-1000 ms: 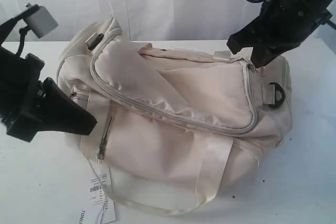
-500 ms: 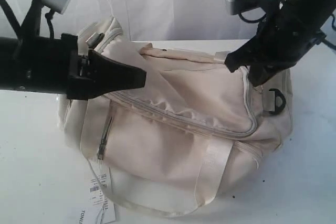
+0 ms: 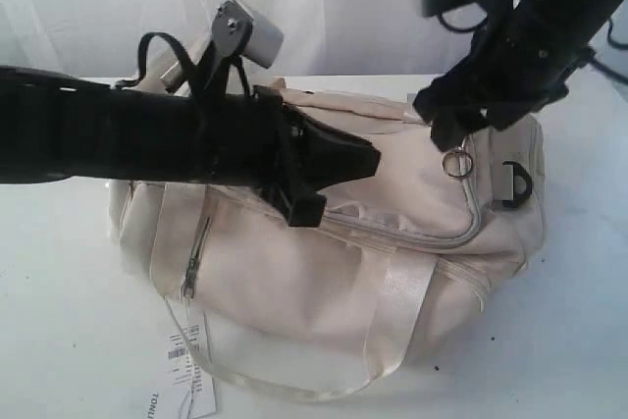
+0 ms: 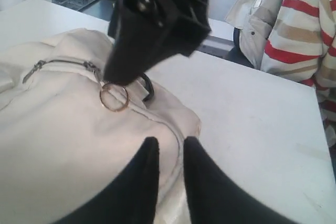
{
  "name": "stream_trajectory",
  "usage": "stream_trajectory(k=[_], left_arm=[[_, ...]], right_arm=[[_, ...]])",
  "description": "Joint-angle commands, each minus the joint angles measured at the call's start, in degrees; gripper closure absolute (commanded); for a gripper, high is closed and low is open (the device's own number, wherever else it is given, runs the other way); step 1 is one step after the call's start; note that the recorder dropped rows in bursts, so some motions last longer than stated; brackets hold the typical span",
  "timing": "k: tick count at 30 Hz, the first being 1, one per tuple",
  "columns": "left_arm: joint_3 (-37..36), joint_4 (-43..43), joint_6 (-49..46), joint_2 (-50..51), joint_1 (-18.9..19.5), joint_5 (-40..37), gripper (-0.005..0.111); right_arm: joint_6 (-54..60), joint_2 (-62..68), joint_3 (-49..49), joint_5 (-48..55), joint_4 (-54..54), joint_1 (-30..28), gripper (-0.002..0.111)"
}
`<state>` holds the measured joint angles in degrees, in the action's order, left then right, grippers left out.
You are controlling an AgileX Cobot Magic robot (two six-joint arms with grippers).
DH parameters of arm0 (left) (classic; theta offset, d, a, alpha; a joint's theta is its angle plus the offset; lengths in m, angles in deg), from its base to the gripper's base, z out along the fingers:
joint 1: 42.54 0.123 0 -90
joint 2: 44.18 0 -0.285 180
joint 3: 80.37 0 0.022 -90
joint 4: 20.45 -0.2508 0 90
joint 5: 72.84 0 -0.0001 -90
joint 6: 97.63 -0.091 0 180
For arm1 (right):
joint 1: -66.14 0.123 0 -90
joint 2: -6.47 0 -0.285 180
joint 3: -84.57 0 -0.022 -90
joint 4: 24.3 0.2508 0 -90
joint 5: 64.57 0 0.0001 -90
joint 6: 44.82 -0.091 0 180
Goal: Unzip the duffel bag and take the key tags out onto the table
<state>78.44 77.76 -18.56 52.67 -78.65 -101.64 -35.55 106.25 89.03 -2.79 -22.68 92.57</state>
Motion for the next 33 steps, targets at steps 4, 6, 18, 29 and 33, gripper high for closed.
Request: stream_trajectory(k=[4,6,18,29,33], left_arm=[[9.32,1.74,-0.61,7.27,-3.68,6.47,0.049],[12.72,1.74,-0.40,10.36,-4.74,7.24,0.046],[26.87,1.74,1.60,23.41,-10.66,18.29,0.046],[27.03,1.74,2.60,24.89,-10.94,18.50,0.056],[27.03,1.74,3.70,24.89,-10.94,18.50,0.075]], right_arm=[[-10.01,-1.15,3.41,-4.99,-13.03,-3.01,0.046],[-10.01,-0.04,3.41,-5.63,-12.65,-3.85,0.046],[-12.78,4.20,2.94,-13.61,-16.71,-4.18,0.046],[-21.54,4.20,2.94,-13.97,-16.42,-7.74,0.046],[-21.54,4.20,2.94,-14.26,-12.53,-7.87,0.046]])
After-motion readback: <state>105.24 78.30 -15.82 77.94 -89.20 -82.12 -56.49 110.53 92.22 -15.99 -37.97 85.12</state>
